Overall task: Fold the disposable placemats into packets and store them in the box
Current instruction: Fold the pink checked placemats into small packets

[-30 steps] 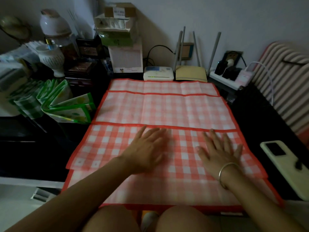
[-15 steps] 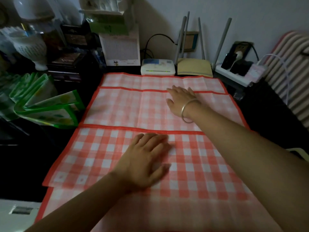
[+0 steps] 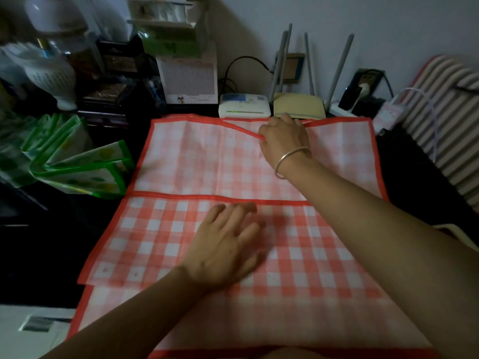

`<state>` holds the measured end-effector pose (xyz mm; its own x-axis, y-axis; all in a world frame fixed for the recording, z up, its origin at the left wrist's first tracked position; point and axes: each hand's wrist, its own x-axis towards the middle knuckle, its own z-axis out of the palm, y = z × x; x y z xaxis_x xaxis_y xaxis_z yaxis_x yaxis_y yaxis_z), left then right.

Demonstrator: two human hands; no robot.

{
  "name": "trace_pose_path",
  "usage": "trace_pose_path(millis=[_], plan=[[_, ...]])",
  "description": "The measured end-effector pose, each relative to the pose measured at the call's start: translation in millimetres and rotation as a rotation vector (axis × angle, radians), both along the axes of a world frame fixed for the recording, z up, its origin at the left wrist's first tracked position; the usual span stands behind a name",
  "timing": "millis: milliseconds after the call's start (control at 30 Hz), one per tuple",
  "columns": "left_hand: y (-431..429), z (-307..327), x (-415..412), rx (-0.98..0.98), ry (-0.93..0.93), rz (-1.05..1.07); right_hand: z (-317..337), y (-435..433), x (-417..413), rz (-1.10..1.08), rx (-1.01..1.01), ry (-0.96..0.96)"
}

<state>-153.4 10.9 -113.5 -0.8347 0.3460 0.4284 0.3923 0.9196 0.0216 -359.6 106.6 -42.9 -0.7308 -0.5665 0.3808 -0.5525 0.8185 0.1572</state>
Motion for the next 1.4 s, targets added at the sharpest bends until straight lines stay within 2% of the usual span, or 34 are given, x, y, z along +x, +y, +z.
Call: trace_pose_path(millis=[100, 167, 367, 467, 567, 633, 800, 933, 1167, 1400], plan=[[5.4, -1.0, 5.8, -0.152, 0.089, -0.08, 18.0, 21.6, 43.9, 0.121, -0.176, 0.143], [7.2, 3.3, 7.0, -0.172, 0.071, -0.085, 27.1, 36.7, 76.8, 0.182, -0.208, 0.152], [-0.6, 28.5, 32.7, -0.012, -0.117, 0.011, 23.7, 72.3, 154.2, 0.241, -0.207, 0.113], [-10.2, 40.1, 63.3, -0.017, -0.07, -0.046, 3.6, 86.4, 174.6, 0.278, -0.199, 0.049], [-21.4, 51.1, 94.0, -0.05, 0.083, -0.105, -24.9, 99.4, 187.6, 0.31, -0.148, -0.09], [-31.6, 50.3, 107.2, -0.102, 0.113, -0.079, -41.2, 103.6, 196.0, 0.324, -0.132, -0.188], [-57.9, 23.7, 113.7, -0.092, -0.084, 0.063, -63.2, 114.1, 204.1, 0.297, -0.102, -0.391], [-57.8, 11.8, 114.2, 0.005, -0.169, 0.103, -71.5, 123.2, 205.5, 0.311, -0.045, -0.357], [-56.5, 4.9, 113.8, -0.008, -0.122, 0.102, -62.6, 122.2, 208.9, 0.368, -0.174, -0.323], [-48.8, 27.9, 100.1, 0.053, -0.222, 0.162, -67.4, 125.2, 211.9, 0.387, -0.184, -0.349]])
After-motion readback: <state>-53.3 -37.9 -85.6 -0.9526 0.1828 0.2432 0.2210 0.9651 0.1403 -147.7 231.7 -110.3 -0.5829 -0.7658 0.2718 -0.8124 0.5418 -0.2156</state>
